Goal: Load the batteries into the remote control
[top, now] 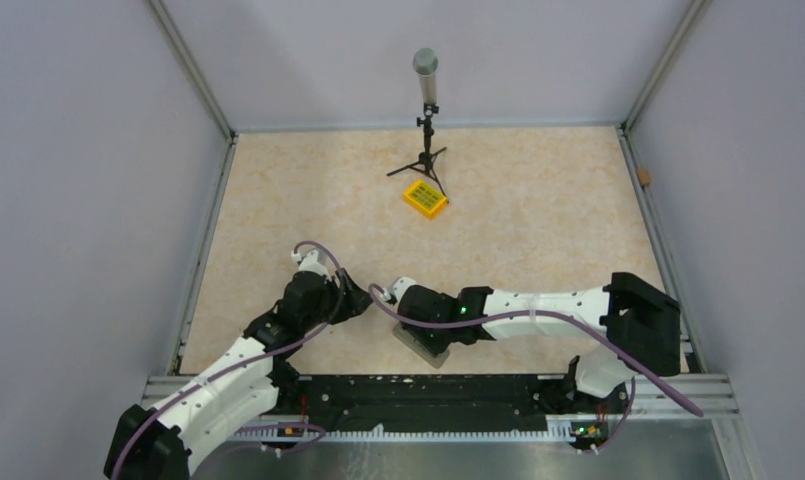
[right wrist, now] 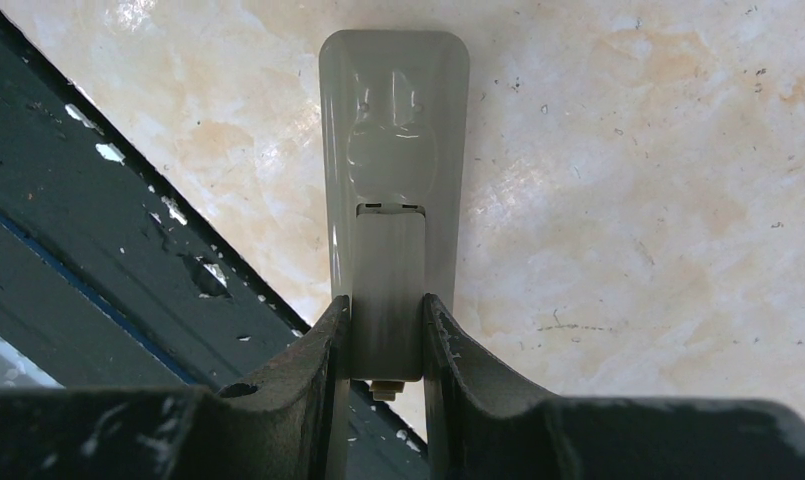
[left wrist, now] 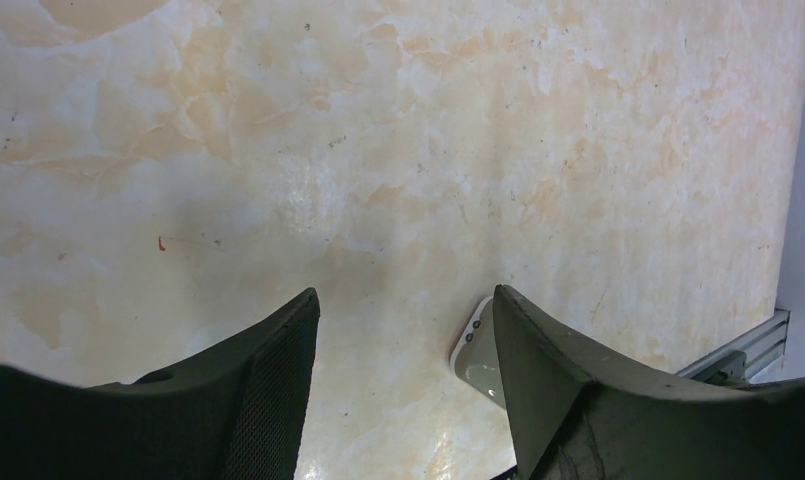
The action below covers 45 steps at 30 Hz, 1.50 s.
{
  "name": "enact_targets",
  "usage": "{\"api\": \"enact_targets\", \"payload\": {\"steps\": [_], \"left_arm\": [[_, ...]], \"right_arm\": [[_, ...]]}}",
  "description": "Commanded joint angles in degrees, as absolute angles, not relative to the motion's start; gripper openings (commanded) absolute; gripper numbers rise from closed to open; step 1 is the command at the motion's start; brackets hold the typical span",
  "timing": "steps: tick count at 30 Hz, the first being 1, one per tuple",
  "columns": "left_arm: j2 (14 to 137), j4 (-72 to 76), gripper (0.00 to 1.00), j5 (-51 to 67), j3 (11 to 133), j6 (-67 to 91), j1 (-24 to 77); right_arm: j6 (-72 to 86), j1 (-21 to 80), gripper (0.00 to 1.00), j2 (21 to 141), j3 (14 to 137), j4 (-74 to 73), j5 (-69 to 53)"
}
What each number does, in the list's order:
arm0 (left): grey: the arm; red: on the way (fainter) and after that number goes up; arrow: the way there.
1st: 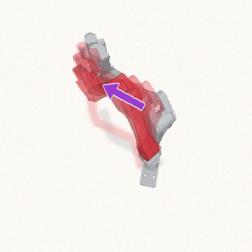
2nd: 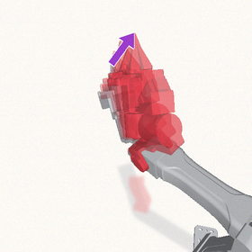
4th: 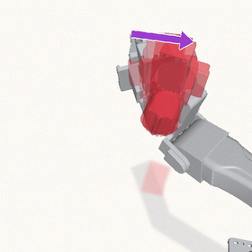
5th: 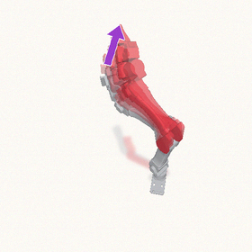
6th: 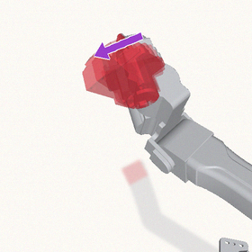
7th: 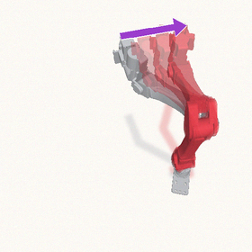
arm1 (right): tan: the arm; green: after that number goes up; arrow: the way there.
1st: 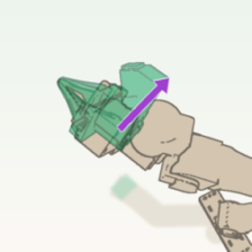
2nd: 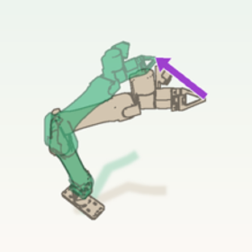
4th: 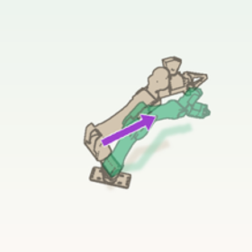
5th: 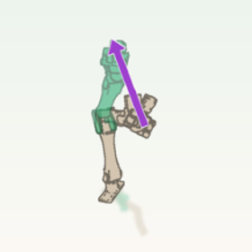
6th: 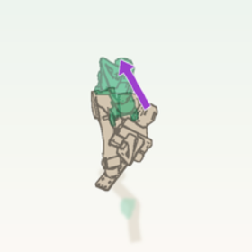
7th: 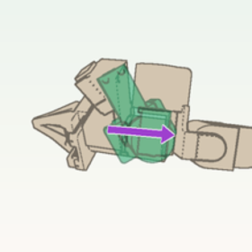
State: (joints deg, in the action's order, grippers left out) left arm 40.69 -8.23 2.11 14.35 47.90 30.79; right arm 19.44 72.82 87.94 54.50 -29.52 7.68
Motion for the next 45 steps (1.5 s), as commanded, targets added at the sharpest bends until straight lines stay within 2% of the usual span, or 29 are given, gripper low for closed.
{"api": "enact_targets", "payload": {"steps": [1,27,35,45], "left_arm": [[39.92,-7.56,0.65,2.68,13.4,47.75,30.58],[39.91,-7.02,0.66,3.6,12.84,47.94,30.44],[41.38,-5.95,0.66,4.37,12.73,48.21,30.36],[41.88,-5.63,0.66,4.75,12.94,48.08,30.33]], "right_arm": [[20.92,71.99,0.0,88.7,56.94,-27.77,8.87],[22.31,71.68,0.0,90.7,55.47,-25.14,9.05],[22.19,71.68,0.2,90.79,55.17,-24.76,9.43],[22.48,71.63,0.34,90.75,54.69,-23.92,8.99]]}}
